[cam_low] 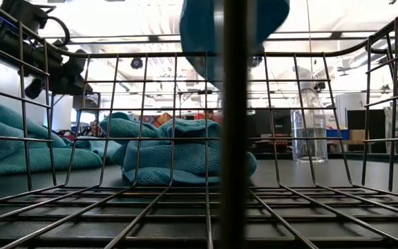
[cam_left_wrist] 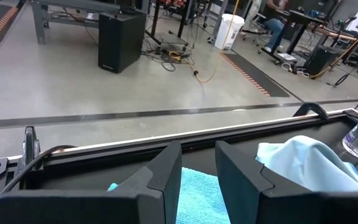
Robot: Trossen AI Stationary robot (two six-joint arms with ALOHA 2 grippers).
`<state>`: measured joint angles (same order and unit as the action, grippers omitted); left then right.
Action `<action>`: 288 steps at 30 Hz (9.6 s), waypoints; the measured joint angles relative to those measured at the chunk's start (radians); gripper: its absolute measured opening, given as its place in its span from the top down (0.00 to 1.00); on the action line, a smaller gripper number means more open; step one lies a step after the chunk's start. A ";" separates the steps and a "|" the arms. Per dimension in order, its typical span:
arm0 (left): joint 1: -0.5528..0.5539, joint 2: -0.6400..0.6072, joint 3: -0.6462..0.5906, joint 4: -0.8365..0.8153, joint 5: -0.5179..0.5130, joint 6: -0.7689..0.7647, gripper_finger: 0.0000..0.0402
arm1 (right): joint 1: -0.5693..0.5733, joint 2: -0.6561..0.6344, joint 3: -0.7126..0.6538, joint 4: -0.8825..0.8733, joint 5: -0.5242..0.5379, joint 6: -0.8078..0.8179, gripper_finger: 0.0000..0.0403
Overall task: Sort microfiber towel by color & place in baskets
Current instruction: Put the blue towel into the left wire basket, then put the light blue towel into the right wire basket
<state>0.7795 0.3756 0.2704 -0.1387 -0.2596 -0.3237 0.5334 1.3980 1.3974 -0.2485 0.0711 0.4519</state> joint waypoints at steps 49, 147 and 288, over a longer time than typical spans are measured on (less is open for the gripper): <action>0.000 0.000 -0.006 -0.049 0.005 -0.026 0.79 | 0.044 0.116 0.165 -0.214 0.097 -0.051 0.98; 0.000 0.000 -0.006 -0.065 0.043 -0.010 0.79 | -0.338 0.172 0.215 -0.617 0.349 -0.167 0.79; 0.000 0.009 -0.022 -0.124 0.042 0.106 0.79 | -0.883 0.698 0.671 -0.945 0.156 -0.374 0.80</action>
<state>0.7795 0.3849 0.2481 -0.2628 -0.2173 -0.2180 -0.3496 2.0960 2.0680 -1.1940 0.2273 0.0784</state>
